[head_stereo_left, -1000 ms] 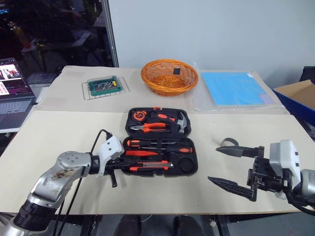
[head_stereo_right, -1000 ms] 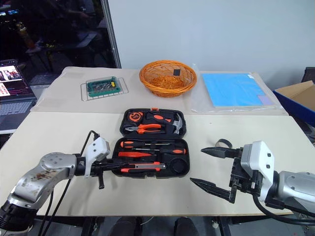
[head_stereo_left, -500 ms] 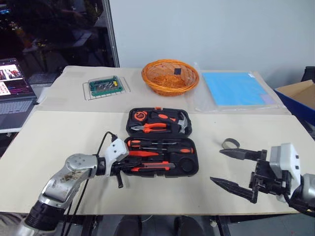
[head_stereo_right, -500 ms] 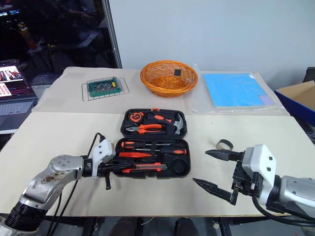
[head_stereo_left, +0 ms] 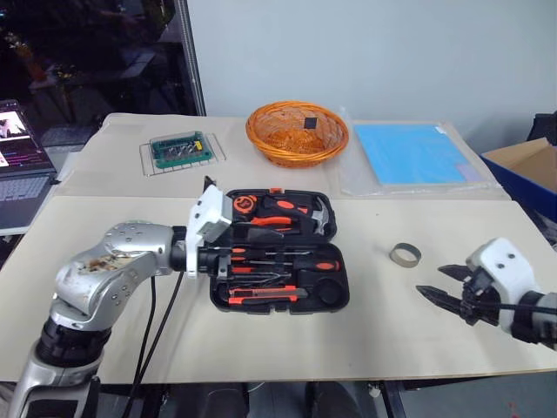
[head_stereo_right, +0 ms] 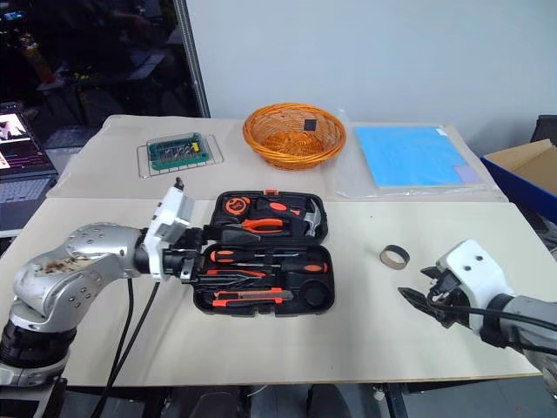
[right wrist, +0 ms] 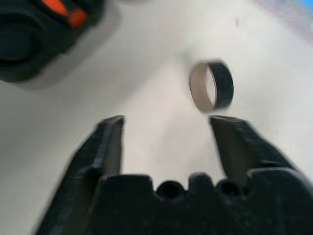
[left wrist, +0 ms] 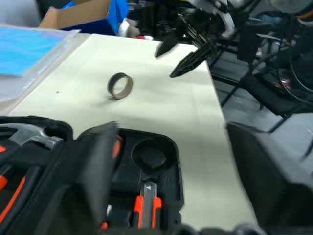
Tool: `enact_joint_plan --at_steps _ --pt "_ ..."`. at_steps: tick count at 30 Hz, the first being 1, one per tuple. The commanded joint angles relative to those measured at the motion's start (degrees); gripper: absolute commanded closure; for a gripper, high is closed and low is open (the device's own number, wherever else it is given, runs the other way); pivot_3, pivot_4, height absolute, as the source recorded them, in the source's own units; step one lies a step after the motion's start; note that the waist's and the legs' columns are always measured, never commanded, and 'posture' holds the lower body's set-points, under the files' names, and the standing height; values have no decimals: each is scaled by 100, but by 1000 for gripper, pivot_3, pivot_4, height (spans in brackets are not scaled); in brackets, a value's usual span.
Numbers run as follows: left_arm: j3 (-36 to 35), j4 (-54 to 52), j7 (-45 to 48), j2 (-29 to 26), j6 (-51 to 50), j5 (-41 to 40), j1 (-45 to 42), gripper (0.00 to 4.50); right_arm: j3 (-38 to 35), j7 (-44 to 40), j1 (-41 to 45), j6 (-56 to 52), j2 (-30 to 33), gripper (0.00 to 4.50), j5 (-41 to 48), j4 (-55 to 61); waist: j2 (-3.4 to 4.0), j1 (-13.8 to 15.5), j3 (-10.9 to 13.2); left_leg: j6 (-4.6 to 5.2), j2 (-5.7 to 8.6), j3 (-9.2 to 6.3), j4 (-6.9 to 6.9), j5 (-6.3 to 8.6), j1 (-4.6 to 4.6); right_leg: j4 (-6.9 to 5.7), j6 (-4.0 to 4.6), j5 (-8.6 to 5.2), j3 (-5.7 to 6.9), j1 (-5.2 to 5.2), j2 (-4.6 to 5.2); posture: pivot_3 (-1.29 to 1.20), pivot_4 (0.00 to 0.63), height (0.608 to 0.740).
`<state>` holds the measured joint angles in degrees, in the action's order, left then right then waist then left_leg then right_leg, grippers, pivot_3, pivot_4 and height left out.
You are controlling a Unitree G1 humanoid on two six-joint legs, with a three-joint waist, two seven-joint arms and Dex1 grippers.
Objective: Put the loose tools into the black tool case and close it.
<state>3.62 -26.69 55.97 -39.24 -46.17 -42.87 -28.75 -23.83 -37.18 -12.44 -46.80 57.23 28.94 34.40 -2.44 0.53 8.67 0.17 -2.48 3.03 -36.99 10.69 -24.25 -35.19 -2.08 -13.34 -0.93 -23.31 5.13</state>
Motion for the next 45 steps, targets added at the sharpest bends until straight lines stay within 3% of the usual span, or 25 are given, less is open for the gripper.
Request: enact_joint_plan --at_steps 1,6,18,26,34,45 --pt "148 -313 -486 169 -424 -129 -383 7 567 -46 650 61 223 1871 -326 -474 0 7 0 3 3 -2 0 2 -6 1 -5 2 -1 -3 0 0 150 740" --pt "161 -379 -877 322 -740 -163 -431 7 1254 71 1693 51 191 1871 -711 -1370 3 -23 3 18 8 1 0 12 -4 2 -29 11 -6 -2 1 0 150 740" --pt "0 -606 -1235 316 -847 -236 -87 7 1635 -433 2979 -666 -35 1871 -410 -2341 4 2 4 19 16 -4 -2 12 -6 2 -31 31 -6 0 5 0 150 740" --pt "-177 -722 -1423 235 -922 -367 114 7 2353 -926 3840 -400 -254 1871 -740 -3434 4 -16 4 19 18 -5 -2 12 -6 0 -19 39 -7 0 5 0 150 740" --pt "-272 -797 -1484 132 -971 -459 200 7 2460 -1619 3550 -637 36 1871 -535 -2877 5 15 4 19 22 -8 -1 12 -8 0 -20 39 -6 -1 8 0 150 740" --pt "-181 -729 -1501 112 -931 -454 89 7 2534 -1628 3276 -761 205 1871 -638 -2457 5 -1 4 19 22 -8 -3 12 -4 -4 -20 40 -6 1 8 0 150 740"
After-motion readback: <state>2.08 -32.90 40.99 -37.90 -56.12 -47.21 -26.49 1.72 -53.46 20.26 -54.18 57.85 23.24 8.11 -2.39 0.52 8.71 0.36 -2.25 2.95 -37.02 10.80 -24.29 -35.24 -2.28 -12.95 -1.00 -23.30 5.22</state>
